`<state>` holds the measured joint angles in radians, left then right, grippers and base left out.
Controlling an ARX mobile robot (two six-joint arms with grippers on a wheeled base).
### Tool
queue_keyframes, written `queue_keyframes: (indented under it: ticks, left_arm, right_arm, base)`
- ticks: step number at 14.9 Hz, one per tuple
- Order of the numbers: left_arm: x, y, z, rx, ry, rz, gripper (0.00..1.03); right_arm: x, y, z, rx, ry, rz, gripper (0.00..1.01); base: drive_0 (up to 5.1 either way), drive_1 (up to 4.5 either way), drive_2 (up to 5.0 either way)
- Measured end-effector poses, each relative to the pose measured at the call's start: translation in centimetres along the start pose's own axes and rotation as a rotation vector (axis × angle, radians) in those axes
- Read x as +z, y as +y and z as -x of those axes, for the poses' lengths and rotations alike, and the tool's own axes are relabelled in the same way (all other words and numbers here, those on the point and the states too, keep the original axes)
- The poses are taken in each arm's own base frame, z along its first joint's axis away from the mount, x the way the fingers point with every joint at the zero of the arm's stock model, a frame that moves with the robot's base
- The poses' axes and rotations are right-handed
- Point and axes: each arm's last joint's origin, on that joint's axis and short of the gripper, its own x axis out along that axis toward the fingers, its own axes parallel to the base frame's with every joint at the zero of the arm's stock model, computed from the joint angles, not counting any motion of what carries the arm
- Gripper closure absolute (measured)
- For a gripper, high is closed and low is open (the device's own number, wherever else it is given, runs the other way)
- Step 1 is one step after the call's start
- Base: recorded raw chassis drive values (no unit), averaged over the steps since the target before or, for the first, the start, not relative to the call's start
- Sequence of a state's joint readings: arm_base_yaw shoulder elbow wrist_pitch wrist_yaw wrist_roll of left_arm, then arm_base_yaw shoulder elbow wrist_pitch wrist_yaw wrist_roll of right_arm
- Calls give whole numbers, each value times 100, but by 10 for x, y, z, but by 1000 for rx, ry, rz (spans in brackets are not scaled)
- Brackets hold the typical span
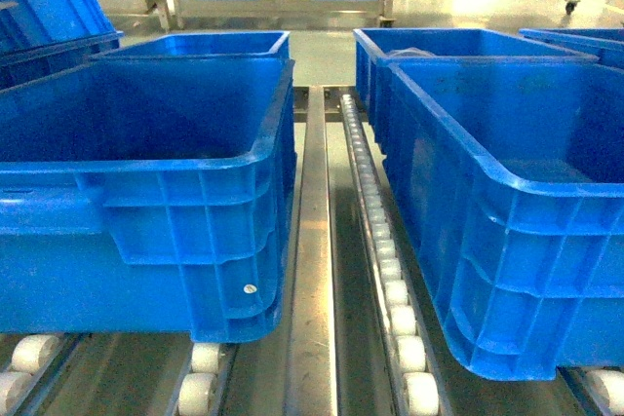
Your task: Sort blue parts and orange caps into right shelf containers
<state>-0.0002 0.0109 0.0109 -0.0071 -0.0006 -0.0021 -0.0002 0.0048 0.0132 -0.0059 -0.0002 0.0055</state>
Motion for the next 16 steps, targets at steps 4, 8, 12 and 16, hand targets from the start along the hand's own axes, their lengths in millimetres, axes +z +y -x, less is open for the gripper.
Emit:
queue_keyframes:
  ticks: [4,8,12,16]
  left_arm:
    - [0,0,0,0,0,0,60]
    - [0,0,0,0,0,0,60]
    - [0,0,0,0,0,0,60]
    - [1,-7,-10,-98,25,15,60]
  right_arm:
    - [0,0,0,0,0,0,57]
    - [0,0,0,0,0,0,57]
    - [0,0,0,0,0,0,57]
    - [10,6,-2,-104,-88,91,57]
  base:
    - [0,0,0]
    - [0,0,0]
    - [0,0,0]
    - [0,0,0]
